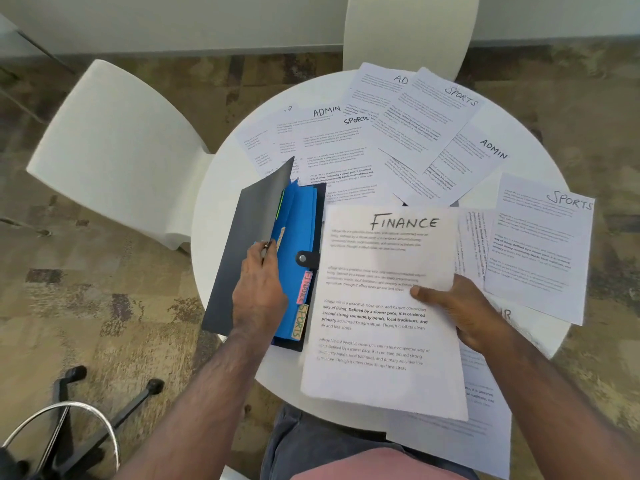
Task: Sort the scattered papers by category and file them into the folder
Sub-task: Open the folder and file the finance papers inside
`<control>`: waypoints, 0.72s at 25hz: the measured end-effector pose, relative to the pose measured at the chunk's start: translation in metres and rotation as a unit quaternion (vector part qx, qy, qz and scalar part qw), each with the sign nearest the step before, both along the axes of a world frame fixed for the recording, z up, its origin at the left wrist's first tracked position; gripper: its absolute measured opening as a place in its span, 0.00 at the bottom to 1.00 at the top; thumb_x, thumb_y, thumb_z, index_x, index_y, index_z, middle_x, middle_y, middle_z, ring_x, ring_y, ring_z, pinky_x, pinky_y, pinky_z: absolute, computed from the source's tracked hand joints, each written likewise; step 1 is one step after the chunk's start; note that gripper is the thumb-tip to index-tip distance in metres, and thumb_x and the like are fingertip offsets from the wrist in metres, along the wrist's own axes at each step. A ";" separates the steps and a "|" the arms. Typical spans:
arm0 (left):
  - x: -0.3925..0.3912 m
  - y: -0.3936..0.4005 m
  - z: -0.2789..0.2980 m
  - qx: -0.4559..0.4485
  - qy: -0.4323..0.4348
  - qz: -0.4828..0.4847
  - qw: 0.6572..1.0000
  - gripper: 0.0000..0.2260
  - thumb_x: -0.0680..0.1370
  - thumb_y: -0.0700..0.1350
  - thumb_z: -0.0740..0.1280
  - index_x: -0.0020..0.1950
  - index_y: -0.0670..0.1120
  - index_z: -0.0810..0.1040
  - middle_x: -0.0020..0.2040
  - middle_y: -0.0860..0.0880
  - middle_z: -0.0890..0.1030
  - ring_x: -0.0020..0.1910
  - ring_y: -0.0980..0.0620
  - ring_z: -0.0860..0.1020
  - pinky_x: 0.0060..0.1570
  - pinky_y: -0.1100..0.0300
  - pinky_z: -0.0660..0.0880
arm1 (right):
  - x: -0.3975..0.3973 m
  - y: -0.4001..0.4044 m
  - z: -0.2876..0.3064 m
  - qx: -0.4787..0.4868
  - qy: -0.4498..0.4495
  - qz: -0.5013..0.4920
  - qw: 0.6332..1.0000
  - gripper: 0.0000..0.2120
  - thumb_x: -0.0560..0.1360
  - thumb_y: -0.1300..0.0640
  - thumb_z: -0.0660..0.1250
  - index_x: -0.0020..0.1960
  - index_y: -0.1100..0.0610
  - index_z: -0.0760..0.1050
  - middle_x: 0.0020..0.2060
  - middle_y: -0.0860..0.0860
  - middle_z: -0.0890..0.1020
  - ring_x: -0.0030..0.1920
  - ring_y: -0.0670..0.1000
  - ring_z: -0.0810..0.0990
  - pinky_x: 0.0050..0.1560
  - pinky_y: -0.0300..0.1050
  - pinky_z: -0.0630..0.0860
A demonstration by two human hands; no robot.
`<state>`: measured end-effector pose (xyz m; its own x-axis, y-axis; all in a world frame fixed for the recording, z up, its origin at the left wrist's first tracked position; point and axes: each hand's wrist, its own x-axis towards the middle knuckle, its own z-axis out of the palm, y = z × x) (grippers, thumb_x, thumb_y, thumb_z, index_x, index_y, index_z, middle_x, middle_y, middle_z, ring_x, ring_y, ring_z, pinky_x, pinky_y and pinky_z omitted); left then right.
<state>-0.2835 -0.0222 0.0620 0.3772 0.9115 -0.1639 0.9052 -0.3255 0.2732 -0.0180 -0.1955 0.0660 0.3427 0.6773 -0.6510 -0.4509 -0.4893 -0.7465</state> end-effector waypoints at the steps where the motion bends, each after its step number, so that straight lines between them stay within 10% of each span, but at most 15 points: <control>1: 0.000 0.001 0.001 -0.006 -0.009 -0.001 1.000 0.31 0.75 0.33 0.64 0.78 0.46 0.61 0.74 0.47 0.63 0.65 0.46 0.70 0.52 0.50 0.79 | -0.002 0.005 0.002 -0.010 -0.007 0.027 1.000 0.16 0.71 0.66 0.74 0.58 0.58 0.80 0.52 0.55 0.86 0.51 0.56 0.86 0.49 0.50 0.82; 18: -0.012 0.007 0.000 -0.047 -0.097 -0.045 0.993 0.33 0.76 0.31 0.61 0.80 0.49 0.60 0.75 0.47 0.65 0.69 0.49 0.68 0.64 0.54 0.74 | -0.047 0.122 0.022 -0.052 -0.369 0.098 0.923 0.17 0.73 0.58 0.69 0.62 0.57 0.77 0.48 0.48 0.79 0.46 0.50 0.76 0.44 0.41 0.71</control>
<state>-0.2959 -0.0147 0.0618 0.4898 0.8566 -0.1626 0.8007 -0.3681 0.4727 -0.0645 -0.0738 0.0876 0.5960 0.7205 -0.3544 0.2661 -0.5937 -0.7594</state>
